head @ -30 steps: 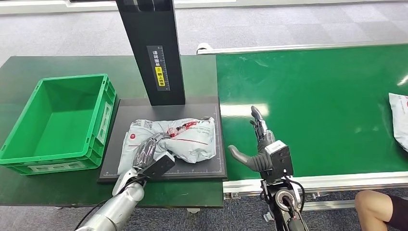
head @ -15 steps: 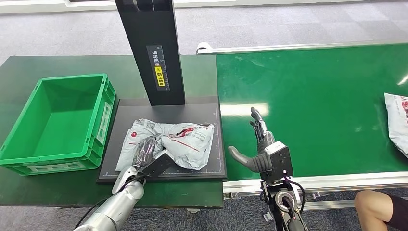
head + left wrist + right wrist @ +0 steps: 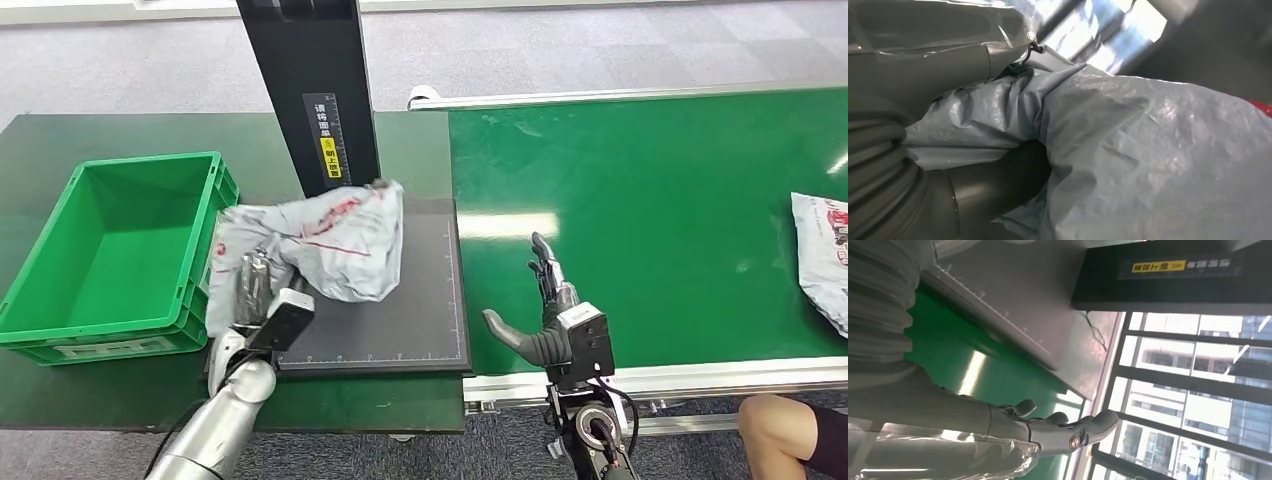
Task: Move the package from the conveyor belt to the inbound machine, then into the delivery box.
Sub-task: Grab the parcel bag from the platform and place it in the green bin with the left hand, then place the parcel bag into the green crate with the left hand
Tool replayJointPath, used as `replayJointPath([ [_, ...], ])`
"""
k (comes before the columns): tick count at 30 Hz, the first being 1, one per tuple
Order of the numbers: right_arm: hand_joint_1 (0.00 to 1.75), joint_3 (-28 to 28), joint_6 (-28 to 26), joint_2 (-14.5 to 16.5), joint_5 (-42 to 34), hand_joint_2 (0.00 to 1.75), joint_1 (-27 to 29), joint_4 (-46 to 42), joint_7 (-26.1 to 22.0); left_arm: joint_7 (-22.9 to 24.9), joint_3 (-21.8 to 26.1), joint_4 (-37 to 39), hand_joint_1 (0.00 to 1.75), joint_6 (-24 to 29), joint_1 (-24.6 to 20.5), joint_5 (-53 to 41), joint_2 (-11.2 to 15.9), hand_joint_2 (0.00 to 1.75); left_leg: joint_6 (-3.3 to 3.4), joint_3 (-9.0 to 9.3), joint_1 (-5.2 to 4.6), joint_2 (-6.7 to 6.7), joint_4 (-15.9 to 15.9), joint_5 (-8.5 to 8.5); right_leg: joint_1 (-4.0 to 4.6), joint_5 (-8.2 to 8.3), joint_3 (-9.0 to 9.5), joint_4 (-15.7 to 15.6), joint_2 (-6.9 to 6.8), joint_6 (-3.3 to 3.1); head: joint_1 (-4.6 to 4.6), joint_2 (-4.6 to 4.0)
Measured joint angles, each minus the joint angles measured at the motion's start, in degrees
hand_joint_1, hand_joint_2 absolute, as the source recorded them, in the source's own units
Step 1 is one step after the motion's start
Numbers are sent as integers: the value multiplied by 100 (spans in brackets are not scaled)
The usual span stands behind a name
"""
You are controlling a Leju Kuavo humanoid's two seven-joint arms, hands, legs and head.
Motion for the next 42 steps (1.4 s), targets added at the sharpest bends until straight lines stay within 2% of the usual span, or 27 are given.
replayJointPath([
  [2,0,-11,-70,-24,-34,175,75,0,-18,97,138,-553,175,455,-141,10,138,175,-2,-8,2,-1,0,2,2,1,-7,1,0,-1,2,-1],
  [4,0,-27,-110,-33,-40,175,151,-14,-21,320,377,-808,175,763,-539,65,386,175,-6,-12,5,2,0,6,5,4,-11,2,0,-6,2,-1],
  [8,0,-73,-128,-37,17,175,260,-133,53,604,1048,-745,175,825,-1359,76,919,175,-15,-10,10,13,-1,13,11,10,-18,8,3,-16,-1,-1],
  [16,0,-221,-59,4,175,175,399,-338,133,897,2257,793,175,830,-2462,-978,1745,175,-19,-15,12,18,-1,15,13,10,-25,10,7,-16,1,-1],
  [22,0,-238,0,84,228,175,413,-373,156,1384,2855,1849,175,831,-2858,-1835,2087,175,-19,-20,12,17,-1,15,13,10,-29,10,6,-17,2,-1],
  [25,0,-245,13,114,242,175,413,-380,161,1616,3089,2192,147,832,-2956,-2348,2176,175,-19,-21,12,16,-1,15,12,10,-29,10,6,-17,2,-1],
  [26,0,-252,15,120,243,175,413,-380,163,1643,3148,2289,126,831,-2975,-2433,2197,175,-19,-21,11,16,0,15,12,10,-29,10,6,-17,3,0],
  [29,0,-289,18,133,242,175,414,-380,164,1630,3274,2571,22,821,-3008,-2479,2239,175,-19,-21,11,16,0,15,12,10,-30,9,6,-17,2,0],
  [30,0,-302,18,135,242,175,414,-381,164,1594,3300,2648,0,798,-3012,-2447,2245,175,-19,-21,11,16,0,15,12,10,-30,9,6,-17,1,-1],
  [34,0,-346,79,135,205,175,421,-381,166,1316,3339,2796,0,546,-3013,-2167,2222,175,-19,-21,11,15,0,15,12,10,-31,9,6,-17,2,0],
  [37,0,-390,166,137,172,175,428,-380,168,1180,3306,2726,0,32,-2962,-1893,2166,175,-19,-20,11,16,0,15,12,10,-32,9,6,-16,2,1],
  [40,0,-460,205,140,186,175,432,-380,156,1185,3099,2301,0,-678,-2703,-1601,2067,175,-19,-21,11,16,0,15,11,10,-32,8,6,-16,2,1],
  [42,0,-509,273,146,165,175,439,-380,135,1265,2862,1883,0,-960,-2477,-1504,1980,175,-18,-22,11,15,0,15,11,10,-33,8,6,-16,3,1],
])
